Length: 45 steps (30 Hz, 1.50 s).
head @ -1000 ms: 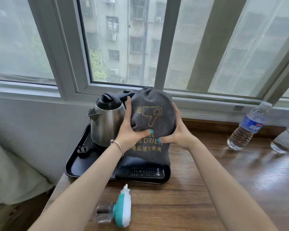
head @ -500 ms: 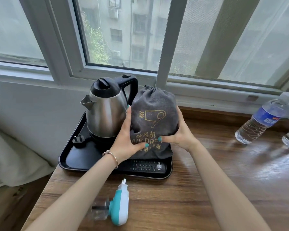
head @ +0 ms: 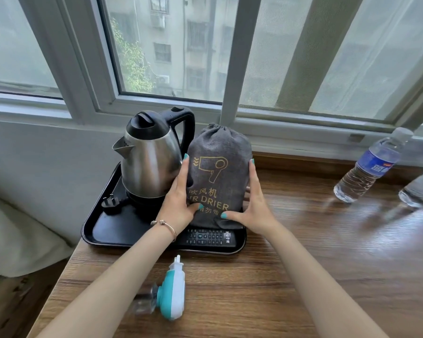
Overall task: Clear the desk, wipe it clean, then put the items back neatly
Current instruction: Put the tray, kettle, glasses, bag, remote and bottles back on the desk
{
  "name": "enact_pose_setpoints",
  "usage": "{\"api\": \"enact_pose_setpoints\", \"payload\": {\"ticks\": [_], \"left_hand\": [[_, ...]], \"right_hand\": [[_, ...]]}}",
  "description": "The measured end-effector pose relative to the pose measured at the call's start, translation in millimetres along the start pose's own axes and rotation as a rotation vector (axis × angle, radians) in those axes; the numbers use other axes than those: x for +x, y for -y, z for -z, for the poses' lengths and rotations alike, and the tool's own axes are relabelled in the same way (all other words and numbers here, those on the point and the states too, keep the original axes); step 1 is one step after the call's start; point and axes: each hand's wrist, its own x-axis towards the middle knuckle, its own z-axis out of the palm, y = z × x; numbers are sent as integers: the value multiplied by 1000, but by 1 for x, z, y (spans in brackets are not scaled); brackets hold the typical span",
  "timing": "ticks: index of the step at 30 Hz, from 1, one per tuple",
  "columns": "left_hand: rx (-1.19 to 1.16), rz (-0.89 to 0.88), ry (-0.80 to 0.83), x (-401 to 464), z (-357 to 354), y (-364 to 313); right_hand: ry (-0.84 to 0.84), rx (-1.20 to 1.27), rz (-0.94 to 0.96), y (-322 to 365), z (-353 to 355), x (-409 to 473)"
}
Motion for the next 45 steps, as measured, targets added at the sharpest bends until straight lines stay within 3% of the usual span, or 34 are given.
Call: {"api": "enact_pose_setpoints", "payload": {"ticks": [7,12,29,40,45], "left_hand": [[497,-313,-16,-11,6,4],[695,-327,29,-2,3,2],[739,-385,19,2,5,1],[738,-469,34,-4,9,5],[741,-492,62,-4,10,3]], "right_hand": [[-39,-197,12,-2,4,-2],[-63,-329,9,0,7,1],[-172,-345,89,-6,5,-33],[-43,-315,110,-13,-4,-67],[53,-297,10,-12,0,-65]]}}
